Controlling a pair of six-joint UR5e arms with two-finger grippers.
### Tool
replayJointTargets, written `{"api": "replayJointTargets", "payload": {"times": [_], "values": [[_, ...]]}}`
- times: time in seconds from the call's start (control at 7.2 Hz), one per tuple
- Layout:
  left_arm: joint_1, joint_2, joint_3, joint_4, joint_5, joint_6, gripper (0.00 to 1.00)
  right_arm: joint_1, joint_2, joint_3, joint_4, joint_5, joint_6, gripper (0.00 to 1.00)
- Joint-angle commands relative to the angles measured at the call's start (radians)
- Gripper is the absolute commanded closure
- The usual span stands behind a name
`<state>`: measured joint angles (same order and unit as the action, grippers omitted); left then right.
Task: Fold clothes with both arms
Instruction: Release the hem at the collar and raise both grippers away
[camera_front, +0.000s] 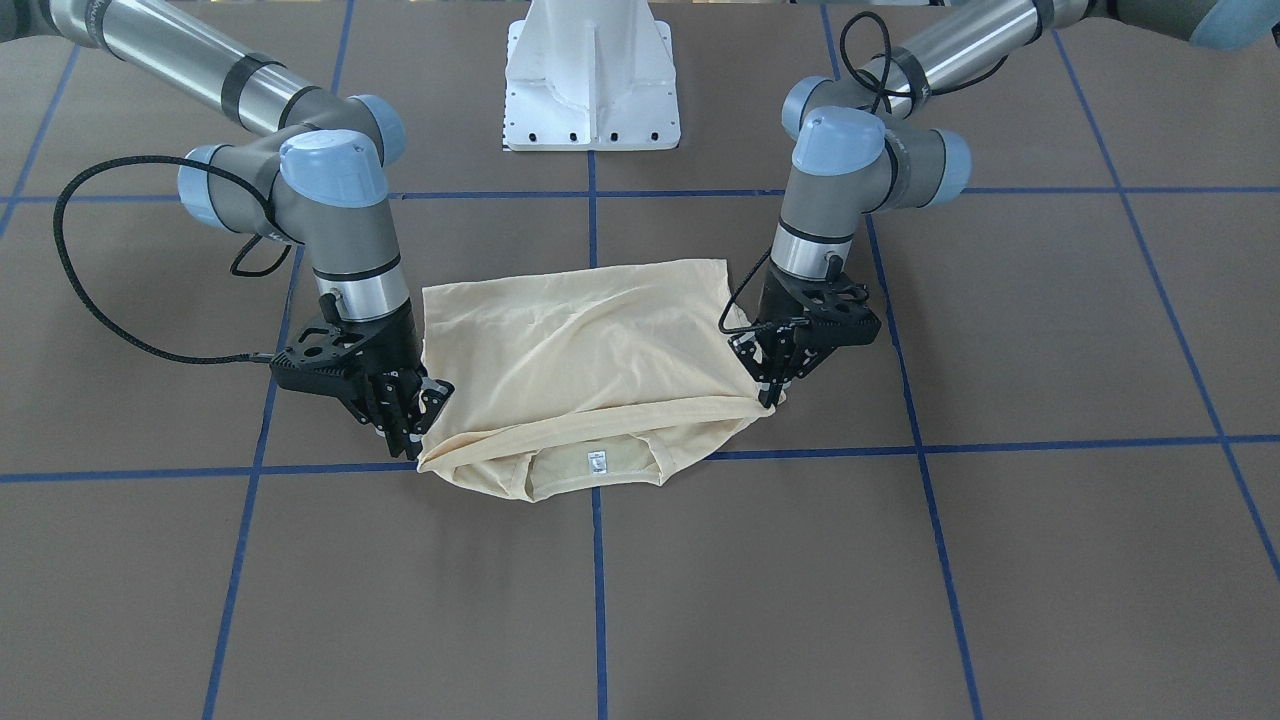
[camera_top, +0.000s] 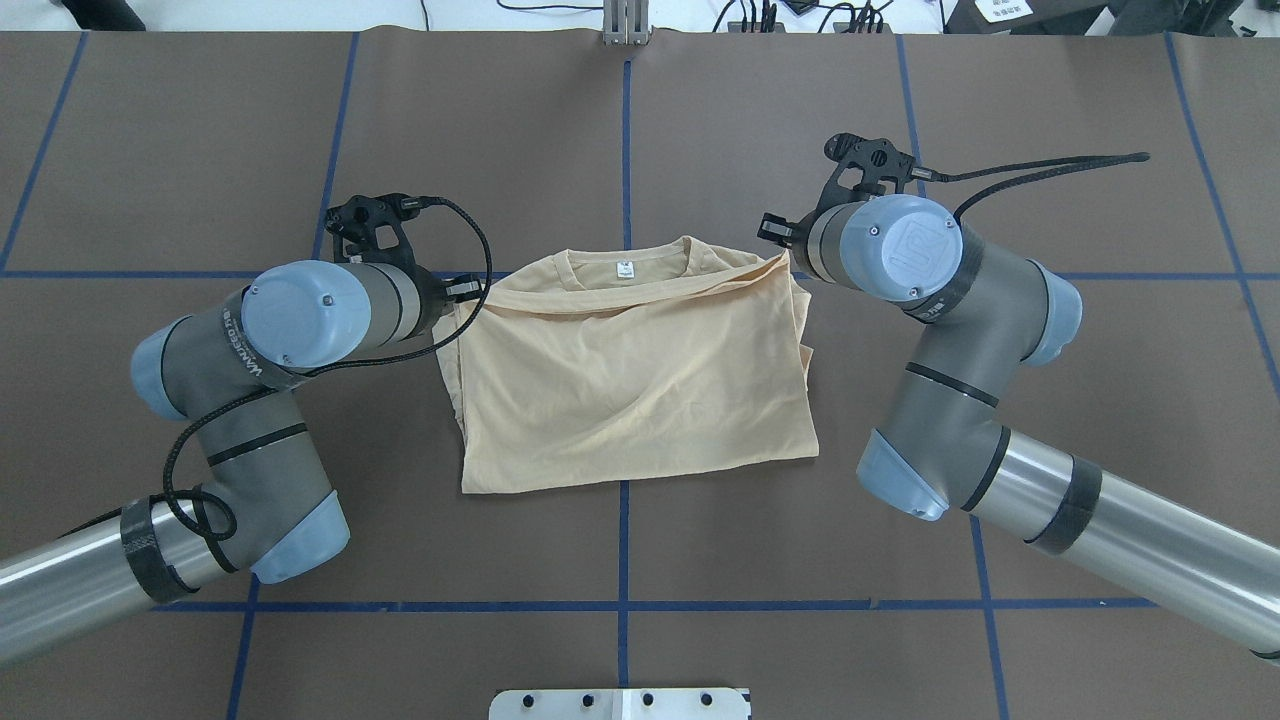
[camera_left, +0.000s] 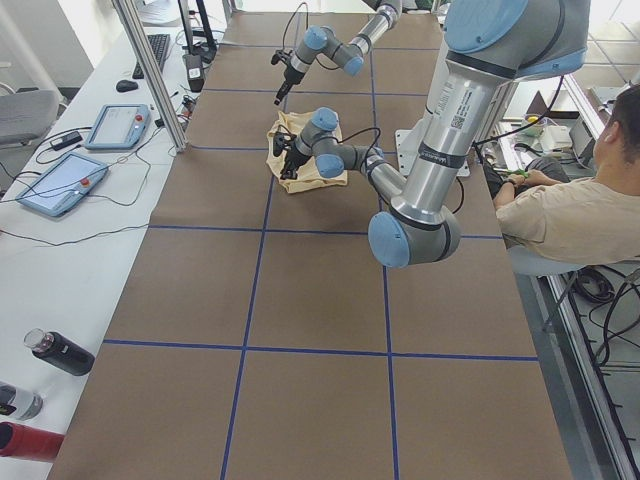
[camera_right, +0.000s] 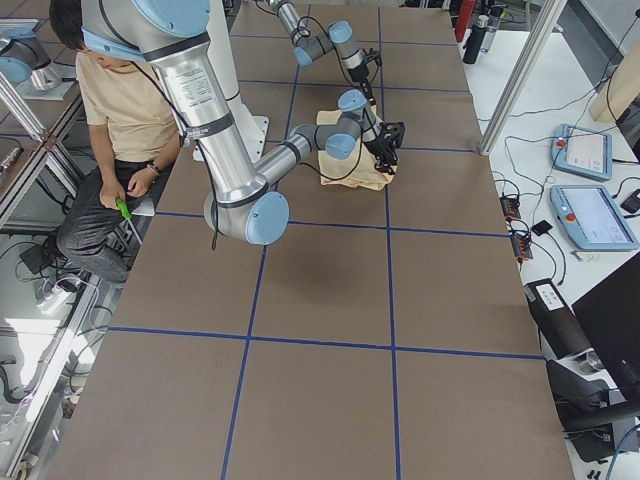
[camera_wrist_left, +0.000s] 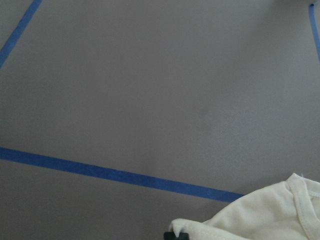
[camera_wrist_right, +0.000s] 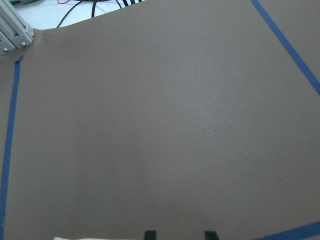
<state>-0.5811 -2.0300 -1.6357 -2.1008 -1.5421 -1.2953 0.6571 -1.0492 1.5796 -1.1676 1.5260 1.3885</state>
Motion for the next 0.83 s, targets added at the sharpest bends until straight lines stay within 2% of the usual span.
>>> {"api": "replayJointTargets", "payload": {"times": [0.0,0.28,0.42,0.69], "values": [[-0.017,0.058,-0.096,-0.002,-0.126,0.105,0.0,0.057,-0.017,0.032,0.005,0.139,-0.116,0.0],[-0.002,0.147,-0.141,-0.045,-0.15,0.094,0.0,0.062,-0.072,0.082,0.006,0.154,-0.16,0.0],[0.021,0.189,-0.144,-0.118,-0.161,0.056,0.0,0.062,-0.072,0.082,0.006,0.152,-0.161,0.0],[0.111,0.197,-0.142,-0.143,-0.15,-0.039,0.01,0.059,-0.072,0.082,0.006,0.146,-0.158,0.0]]}}
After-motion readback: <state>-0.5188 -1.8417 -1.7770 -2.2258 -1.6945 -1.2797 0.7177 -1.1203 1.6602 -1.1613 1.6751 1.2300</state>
